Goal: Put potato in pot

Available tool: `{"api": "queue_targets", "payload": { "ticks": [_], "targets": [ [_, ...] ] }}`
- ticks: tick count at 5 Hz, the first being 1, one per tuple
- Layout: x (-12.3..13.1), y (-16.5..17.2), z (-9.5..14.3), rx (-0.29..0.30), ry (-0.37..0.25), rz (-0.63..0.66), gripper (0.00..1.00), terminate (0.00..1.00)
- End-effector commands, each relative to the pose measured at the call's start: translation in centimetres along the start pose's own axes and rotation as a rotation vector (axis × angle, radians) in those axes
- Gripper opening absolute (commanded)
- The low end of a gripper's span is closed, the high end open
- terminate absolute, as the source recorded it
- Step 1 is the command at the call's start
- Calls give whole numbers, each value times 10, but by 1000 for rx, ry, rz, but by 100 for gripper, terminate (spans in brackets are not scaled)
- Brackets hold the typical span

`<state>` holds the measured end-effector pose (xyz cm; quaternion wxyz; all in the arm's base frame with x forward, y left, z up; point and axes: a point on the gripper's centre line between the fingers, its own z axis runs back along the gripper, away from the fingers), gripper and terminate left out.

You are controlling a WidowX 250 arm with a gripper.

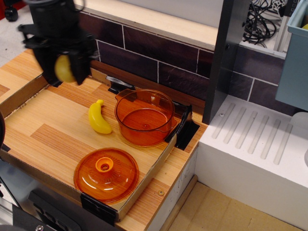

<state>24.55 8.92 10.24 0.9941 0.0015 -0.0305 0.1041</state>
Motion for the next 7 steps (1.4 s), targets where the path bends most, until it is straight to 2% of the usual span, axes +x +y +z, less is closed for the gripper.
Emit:
{"api": "queue_targets", "payload": {
  "ticks": [1, 2, 3, 4, 5, 6, 7],
  "targets": [
    [33, -38, -12, 35, -73, 38, 0, 0],
    [44, -58, -21, 30, -51, 50, 0, 0],
    [40, -73, -28, 38, -25, 20, 0, 0],
    [32, -70, -37, 51, 11, -12, 100, 0],
    [22, -62, -29, 19, 54, -12, 100, 0],
    [19, -55, -14, 6, 61, -2, 100, 0],
    [22, -25, 12, 81, -83, 47, 100, 0]
  ]
}}
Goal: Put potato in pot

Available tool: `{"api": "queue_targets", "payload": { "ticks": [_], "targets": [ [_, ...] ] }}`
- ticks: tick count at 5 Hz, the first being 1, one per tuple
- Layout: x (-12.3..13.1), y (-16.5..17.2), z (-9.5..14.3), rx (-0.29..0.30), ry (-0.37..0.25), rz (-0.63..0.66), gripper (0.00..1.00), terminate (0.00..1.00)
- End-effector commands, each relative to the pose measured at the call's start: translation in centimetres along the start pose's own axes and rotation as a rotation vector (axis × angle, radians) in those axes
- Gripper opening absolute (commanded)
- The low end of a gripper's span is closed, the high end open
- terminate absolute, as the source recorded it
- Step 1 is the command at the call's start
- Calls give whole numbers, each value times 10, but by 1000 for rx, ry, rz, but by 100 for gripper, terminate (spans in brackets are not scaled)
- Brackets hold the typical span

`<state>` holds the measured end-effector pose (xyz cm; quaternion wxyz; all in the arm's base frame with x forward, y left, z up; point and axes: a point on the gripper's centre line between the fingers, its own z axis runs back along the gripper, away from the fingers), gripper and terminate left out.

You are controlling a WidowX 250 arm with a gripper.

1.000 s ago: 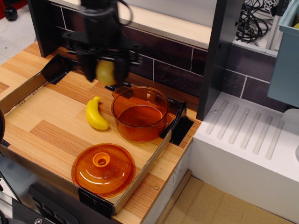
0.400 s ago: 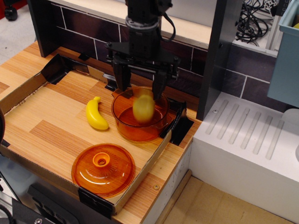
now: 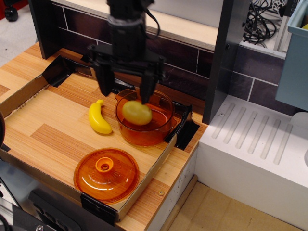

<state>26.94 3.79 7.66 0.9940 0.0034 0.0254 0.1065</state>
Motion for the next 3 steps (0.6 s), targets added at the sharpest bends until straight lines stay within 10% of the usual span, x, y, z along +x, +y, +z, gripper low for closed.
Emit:
{"api": "queue_targets", "payload": {
  "ticks": [1, 2, 3],
  "targets": [
    [-2, 69, 57, 78, -155, 110, 100, 0],
    [-2, 69, 57, 78, -155, 110, 100, 0],
    [-2, 69, 57, 78, -155, 110, 100, 100]
  ]
}}
